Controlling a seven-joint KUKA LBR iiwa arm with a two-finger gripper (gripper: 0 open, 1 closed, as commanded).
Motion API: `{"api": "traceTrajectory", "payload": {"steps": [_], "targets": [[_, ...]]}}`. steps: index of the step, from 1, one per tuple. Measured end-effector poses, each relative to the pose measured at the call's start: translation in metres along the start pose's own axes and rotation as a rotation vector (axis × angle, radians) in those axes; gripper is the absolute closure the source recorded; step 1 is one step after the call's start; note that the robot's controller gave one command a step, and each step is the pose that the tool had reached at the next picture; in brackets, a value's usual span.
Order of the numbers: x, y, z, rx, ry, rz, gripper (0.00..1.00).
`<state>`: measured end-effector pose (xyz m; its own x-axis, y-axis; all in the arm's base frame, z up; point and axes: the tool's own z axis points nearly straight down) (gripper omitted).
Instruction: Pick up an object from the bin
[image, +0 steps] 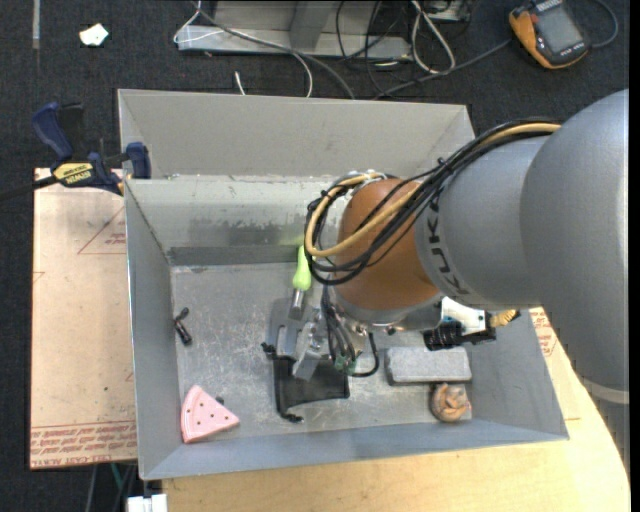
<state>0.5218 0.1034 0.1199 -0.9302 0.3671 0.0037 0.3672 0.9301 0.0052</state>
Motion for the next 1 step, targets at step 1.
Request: {"api": "traceTrajectory", "payload": {"steps": [1], "targets": [[0.0002, 0.0001, -0.0082, 0.0, 0.001, 0.0, 1.0]]}}
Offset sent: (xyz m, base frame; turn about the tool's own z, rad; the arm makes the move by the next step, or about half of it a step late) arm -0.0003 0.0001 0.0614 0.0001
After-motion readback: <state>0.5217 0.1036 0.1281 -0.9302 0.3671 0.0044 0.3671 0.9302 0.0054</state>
